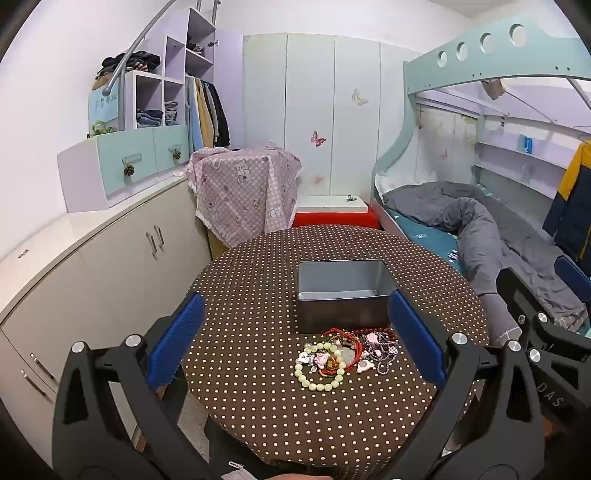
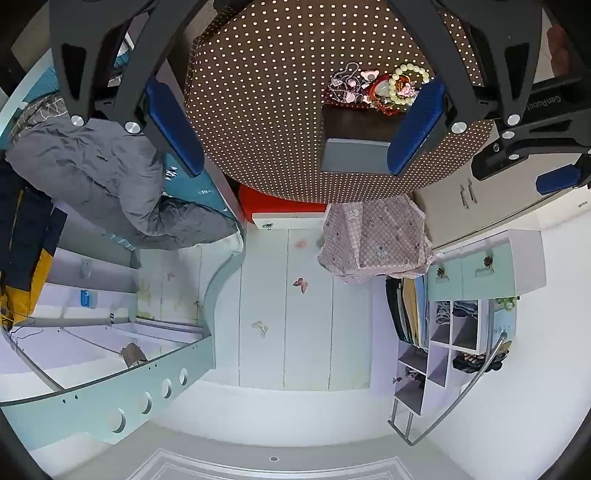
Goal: Organize jewelry
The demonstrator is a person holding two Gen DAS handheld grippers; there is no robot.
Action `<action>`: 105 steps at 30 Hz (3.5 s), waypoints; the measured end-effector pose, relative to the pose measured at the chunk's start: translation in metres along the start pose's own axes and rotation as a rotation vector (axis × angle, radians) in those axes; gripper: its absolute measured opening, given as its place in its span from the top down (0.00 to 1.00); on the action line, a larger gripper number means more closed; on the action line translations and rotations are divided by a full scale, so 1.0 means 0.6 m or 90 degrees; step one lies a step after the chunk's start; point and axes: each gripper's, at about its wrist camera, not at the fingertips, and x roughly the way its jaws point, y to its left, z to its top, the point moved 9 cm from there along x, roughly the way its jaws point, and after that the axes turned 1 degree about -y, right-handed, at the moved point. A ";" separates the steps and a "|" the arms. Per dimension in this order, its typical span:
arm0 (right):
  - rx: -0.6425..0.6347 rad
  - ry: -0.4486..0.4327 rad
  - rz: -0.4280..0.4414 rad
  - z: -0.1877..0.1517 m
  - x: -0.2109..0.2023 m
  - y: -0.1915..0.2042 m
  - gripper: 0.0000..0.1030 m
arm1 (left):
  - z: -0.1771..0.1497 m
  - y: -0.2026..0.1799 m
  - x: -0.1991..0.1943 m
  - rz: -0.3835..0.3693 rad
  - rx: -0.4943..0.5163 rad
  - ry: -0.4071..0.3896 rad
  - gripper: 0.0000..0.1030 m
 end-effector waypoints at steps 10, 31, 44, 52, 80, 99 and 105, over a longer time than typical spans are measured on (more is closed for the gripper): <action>-0.001 0.005 -0.001 0.000 0.009 0.011 0.08 | -0.002 0.000 0.003 0.002 -0.002 0.004 0.06; -0.004 -0.010 0.015 0.001 -0.009 0.012 0.08 | 0.005 0.008 -0.013 0.017 0.003 -0.020 0.06; -0.005 -0.012 0.013 0.002 -0.010 0.012 0.08 | 0.008 0.010 -0.017 0.016 0.003 -0.021 0.06; -0.005 -0.013 0.013 0.003 -0.015 0.013 0.08 | 0.008 0.009 -0.016 0.017 0.003 -0.021 0.06; -0.004 -0.013 0.015 -0.001 -0.019 0.015 0.08 | 0.009 0.010 -0.025 0.017 0.005 -0.021 0.06; 0.002 0.003 0.016 -0.011 -0.012 0.014 0.08 | -0.002 0.006 -0.016 0.014 0.006 -0.008 0.06; 0.004 0.017 0.009 -0.015 -0.002 0.016 0.08 | -0.017 0.005 -0.001 0.008 0.005 0.017 0.06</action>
